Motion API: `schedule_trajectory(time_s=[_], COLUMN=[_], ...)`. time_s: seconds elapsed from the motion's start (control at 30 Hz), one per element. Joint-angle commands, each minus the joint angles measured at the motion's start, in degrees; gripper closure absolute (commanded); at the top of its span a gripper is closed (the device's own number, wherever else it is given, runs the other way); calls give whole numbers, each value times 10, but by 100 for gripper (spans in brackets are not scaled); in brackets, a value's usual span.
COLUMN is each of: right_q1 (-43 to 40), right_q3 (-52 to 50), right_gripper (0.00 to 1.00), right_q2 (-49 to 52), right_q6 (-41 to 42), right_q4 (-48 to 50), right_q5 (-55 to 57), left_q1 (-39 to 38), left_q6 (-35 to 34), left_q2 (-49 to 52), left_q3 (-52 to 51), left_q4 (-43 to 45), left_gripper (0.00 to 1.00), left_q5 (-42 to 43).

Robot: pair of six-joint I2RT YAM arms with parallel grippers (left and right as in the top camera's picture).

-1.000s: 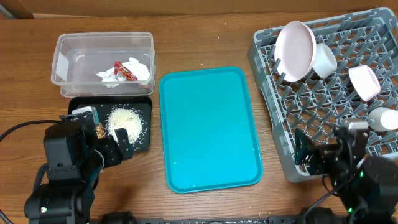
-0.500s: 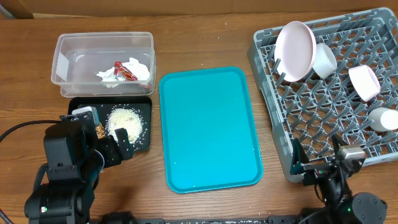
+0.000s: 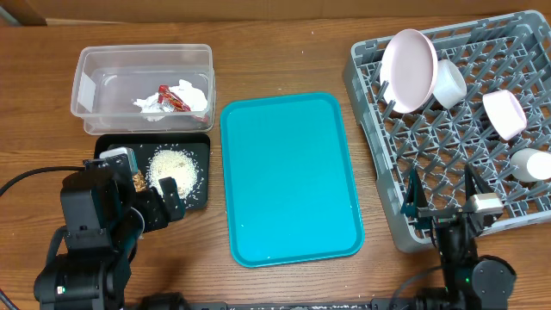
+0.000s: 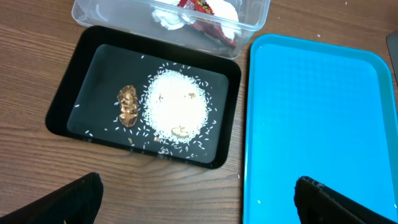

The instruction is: Sort waste into correct bins and load items into the dishwasher

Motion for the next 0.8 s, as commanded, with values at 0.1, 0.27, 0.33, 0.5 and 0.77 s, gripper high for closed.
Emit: schedule_trajectory(time_s=[0.1,0.27,0.33,0.5,0.77], right_q1=[3,3,3,3,3], right_q3=[-96,-95,-94,-94,-94], right_gripper=[0,0,0,0,0], right_q2=[-5,-6,-6,-6,-5], right_q6=[-16,-41,-38,-39,-39], right_q4=[109,26,-15,-10,-10], right_q5=[23,1,3,8,8], left_q1=[-3,-3,-3,-3,-3], left_q6=[-6,-6,-6,-6,-6], left_q2=[-1,-1,-1,-1,-1], left_q3=[-2,-2,-2,-2,-2], left_q4=[0,0,0,0,0], left_gripper=[0,0,0,0,0], left_q5=[2,2,2,2,2])
